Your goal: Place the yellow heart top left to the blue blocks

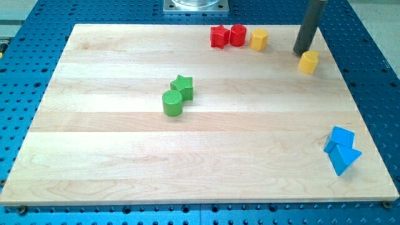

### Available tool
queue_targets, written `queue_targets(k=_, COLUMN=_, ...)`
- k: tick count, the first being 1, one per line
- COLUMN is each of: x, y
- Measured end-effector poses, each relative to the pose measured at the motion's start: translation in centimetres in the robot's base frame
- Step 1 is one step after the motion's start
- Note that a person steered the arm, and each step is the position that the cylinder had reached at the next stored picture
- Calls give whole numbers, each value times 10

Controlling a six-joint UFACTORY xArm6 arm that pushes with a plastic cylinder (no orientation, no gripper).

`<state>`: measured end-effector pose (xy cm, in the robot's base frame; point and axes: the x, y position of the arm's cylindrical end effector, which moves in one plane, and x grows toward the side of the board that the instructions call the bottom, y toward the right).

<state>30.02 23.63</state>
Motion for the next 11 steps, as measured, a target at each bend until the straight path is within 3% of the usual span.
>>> queue_targets(k=1, x=72, y=-14)
queue_targets(k=2, x=58, y=-41)
queue_targets(k=3, x=16, y=-32)
queue_targets(k=4, x=23, y=24)
queue_targets(k=5, x=64, y=50)
queue_targets(k=6, x=100, y=-15)
queue_targets(k=7, x=57, y=-1)
queue_targets(k=8, x=49, y=-138)
queue_targets(k=9, x=129, y=-188)
queue_targets(k=10, x=146, y=-113)
queue_targets(k=11, x=127, y=-60)
